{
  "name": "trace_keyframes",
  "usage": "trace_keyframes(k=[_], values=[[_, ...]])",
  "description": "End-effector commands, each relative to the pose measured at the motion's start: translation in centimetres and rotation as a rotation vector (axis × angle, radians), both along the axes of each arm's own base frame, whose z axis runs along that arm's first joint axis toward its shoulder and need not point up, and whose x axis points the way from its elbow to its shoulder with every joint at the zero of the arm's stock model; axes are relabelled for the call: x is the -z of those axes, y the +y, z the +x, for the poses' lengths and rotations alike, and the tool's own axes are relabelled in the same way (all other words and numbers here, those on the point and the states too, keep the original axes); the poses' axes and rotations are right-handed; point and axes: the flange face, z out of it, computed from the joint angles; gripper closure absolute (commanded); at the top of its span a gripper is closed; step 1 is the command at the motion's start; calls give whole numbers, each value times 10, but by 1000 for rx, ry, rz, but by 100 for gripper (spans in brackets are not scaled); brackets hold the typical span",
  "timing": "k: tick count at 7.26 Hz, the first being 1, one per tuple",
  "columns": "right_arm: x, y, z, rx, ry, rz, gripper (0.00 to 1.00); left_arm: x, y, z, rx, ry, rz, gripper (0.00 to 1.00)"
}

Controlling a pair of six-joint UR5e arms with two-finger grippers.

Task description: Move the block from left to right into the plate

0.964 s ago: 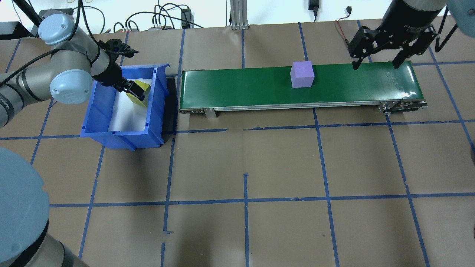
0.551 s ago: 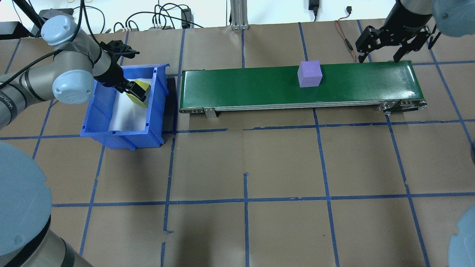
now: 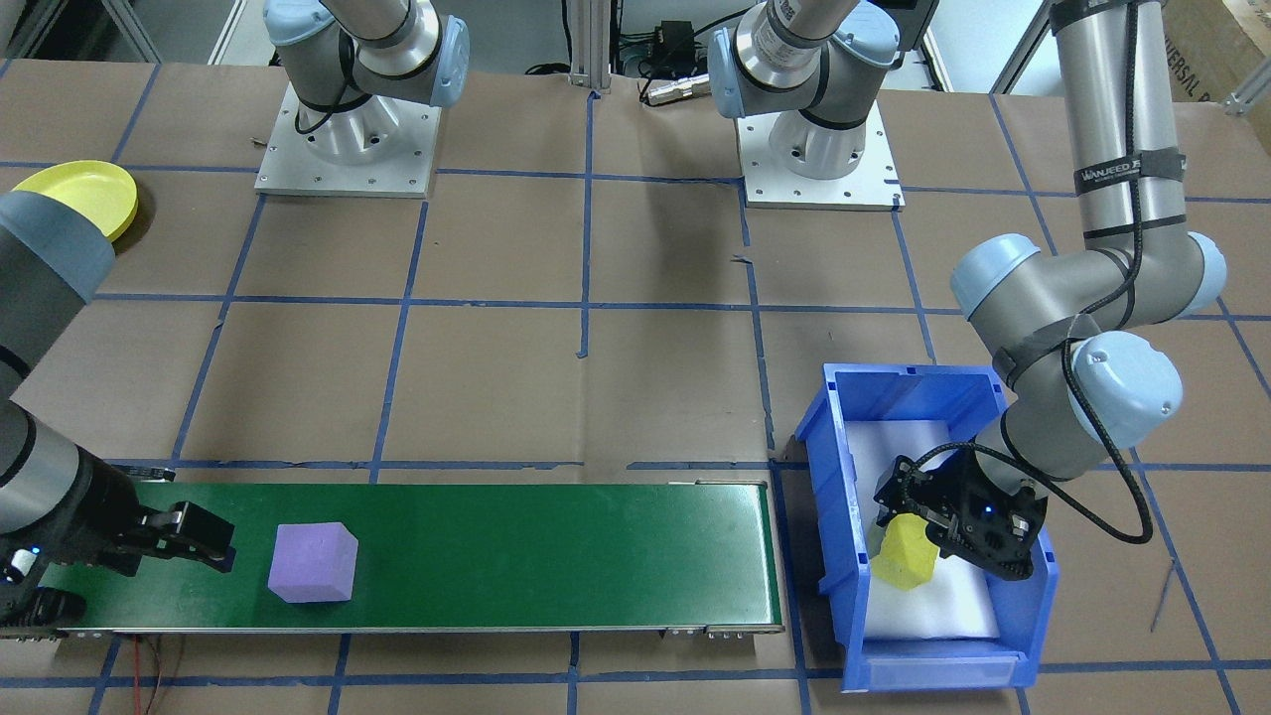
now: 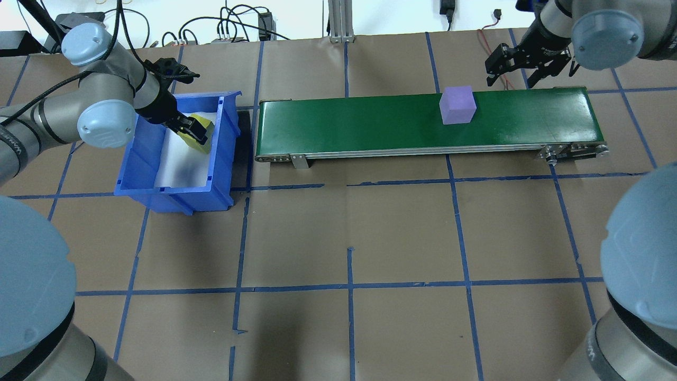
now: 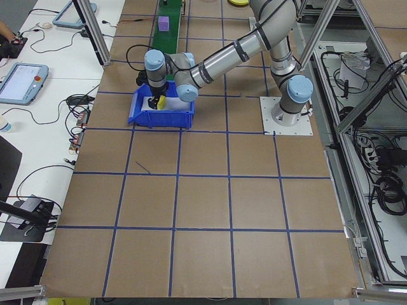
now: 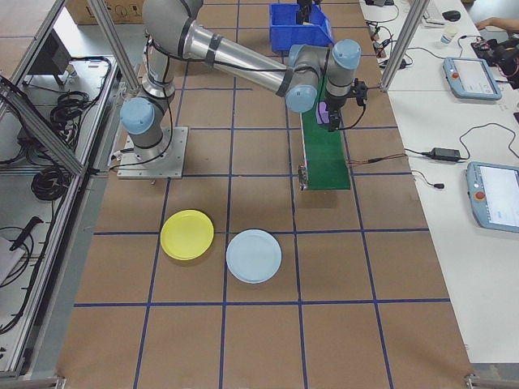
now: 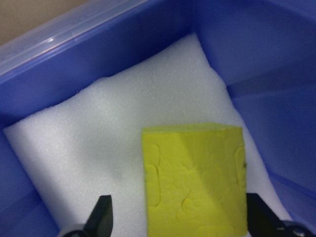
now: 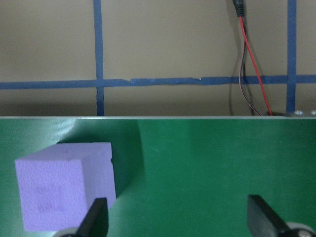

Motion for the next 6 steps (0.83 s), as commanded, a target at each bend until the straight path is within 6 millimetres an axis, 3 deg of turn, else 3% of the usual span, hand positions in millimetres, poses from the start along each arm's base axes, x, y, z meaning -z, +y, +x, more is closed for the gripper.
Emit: trace_keyframes(k=[1, 2, 3, 4, 5, 6], values=[[13, -9, 9, 3, -118, -13, 0, -4, -2, 1, -7, -3, -9, 45], [14, -5, 10, 17, -122, -4, 0, -23, -3, 0, -62, 4, -37, 46], [23, -1, 11, 22, -128, 14, 0, -63, -3, -7, -116, 68, -101, 46], [42, 13, 14, 23, -137, 56, 0, -116, 10, -16, -153, 81, -168, 46], [35, 20, 16, 28, -136, 54, 0, -160, 24, -26, -193, 117, -230, 46], [27, 21, 15, 24, -126, 40, 0, -183, 33, -43, -204, 143, -265, 46]])
